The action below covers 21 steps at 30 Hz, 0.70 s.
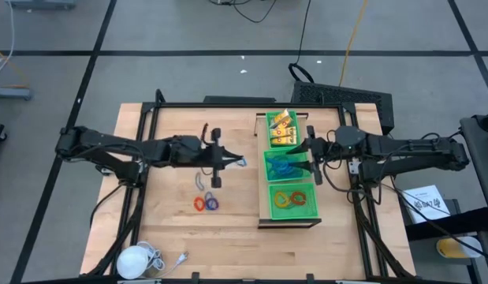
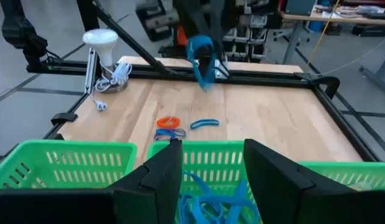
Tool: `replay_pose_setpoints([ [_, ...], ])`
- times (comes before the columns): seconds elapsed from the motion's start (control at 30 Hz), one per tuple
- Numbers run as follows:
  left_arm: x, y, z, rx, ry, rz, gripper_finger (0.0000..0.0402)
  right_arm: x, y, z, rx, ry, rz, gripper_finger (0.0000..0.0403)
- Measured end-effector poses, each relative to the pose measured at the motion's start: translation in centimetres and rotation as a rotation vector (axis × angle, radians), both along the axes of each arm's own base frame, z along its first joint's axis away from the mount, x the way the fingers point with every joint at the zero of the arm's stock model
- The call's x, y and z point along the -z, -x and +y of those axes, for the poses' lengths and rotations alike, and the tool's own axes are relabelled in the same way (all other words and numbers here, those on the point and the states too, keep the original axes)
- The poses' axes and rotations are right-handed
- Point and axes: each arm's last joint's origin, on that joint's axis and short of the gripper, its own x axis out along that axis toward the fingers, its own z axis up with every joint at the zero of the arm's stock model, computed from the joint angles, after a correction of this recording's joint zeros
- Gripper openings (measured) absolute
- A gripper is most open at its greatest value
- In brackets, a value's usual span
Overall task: Pick & Place Office Desk Supplies
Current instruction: Put the blue rubber band into the middle green bin
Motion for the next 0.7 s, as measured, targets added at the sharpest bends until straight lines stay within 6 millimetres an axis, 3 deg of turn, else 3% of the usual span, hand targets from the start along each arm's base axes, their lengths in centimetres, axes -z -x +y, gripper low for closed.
replay_pose_setpoints([
  [0.3, -1.7, -0.7, 0.1, 0.282, 0.014, -0.207, 0.0003, 0.5, -2.1, -0.1, 0.000, 0.002, -0.032, 0.0160],
  [0.7, -1.8, -1.2, 0.9, 0.266, 0.002, -0.259, 0.0003, 2.1, -7.4, -0.3, -0.004, 0.000, -0.181, 0.0164],
])
